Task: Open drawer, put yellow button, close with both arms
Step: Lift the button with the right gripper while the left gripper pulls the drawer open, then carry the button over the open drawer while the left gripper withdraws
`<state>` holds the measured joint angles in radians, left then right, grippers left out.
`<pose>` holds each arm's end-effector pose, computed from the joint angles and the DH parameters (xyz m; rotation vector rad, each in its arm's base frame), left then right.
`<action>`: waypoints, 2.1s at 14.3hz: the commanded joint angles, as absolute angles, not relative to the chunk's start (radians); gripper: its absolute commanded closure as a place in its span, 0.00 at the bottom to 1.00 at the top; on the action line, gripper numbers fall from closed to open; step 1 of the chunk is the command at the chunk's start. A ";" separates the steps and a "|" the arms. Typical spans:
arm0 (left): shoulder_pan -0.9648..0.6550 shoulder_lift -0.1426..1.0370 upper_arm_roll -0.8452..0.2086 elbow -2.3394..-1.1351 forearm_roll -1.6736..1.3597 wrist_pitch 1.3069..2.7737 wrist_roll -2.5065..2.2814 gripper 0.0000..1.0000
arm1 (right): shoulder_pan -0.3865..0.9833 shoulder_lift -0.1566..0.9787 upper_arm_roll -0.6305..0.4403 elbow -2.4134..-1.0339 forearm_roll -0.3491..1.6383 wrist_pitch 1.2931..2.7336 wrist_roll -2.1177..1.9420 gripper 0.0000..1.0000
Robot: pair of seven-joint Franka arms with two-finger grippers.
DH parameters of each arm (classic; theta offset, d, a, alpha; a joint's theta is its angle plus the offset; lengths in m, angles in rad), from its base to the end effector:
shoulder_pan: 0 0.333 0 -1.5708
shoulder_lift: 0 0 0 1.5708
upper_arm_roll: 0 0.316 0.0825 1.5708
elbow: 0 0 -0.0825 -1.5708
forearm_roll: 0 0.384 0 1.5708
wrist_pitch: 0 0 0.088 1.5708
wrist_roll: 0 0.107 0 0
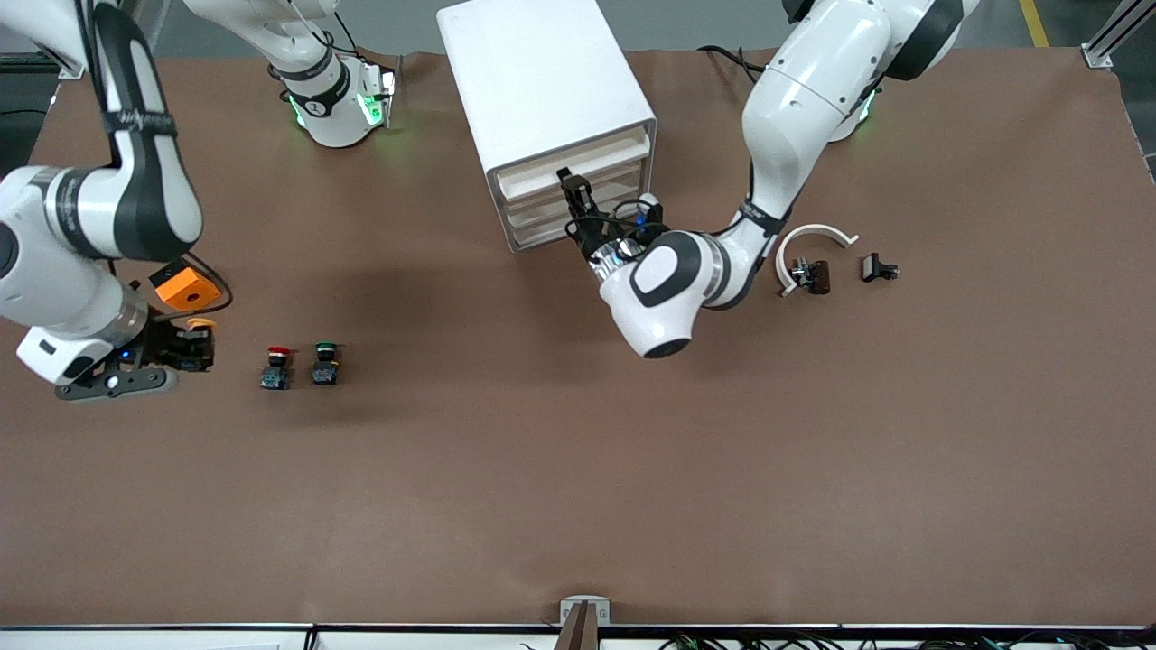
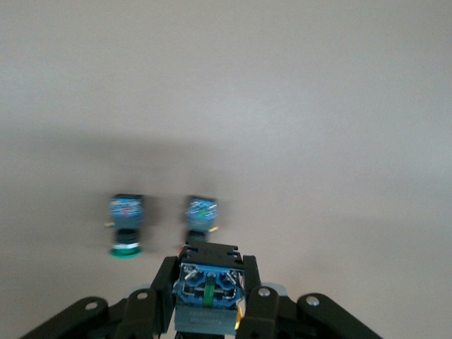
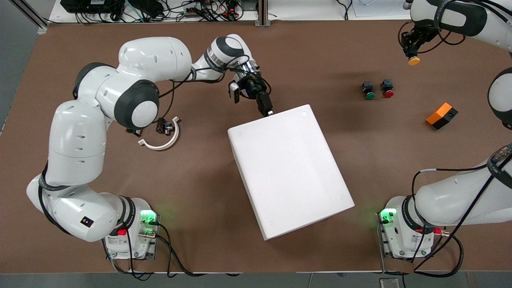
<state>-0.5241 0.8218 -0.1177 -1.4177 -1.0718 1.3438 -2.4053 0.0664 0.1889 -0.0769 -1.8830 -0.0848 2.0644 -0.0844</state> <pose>0.4698 -0.4670 0.2416 -1.0250 -1.6906 1.4446 0.6040 -0.0089 0.4087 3.0479 0.1765 -0.0174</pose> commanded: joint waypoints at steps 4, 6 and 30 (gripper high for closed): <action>-0.480 0.831 -0.046 -1.350 -1.083 1.335 -2.343 1.00 | 0.345 0.107 -0.081 -1.786 -0.098 1.754 0.461 0.89; -0.479 0.833 -0.031 -1.341 -1.083 1.347 -2.324 1.00 | 0.451 0.107 -0.081 -1.758 -0.097 1.707 0.642 0.89; -0.328 0.798 0.064 -1.226 -0.875 1.397 -1.970 0.00 | 0.953 0.287 -0.083 -1.635 0.120 1.956 1.758 0.90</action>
<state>-0.3089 0.8165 0.0528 -1.2500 -0.9612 1.4024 -2.0286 0.9469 0.2710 -0.0752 -1.6582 0.0968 1.9557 1.7394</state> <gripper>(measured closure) 0.000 0.590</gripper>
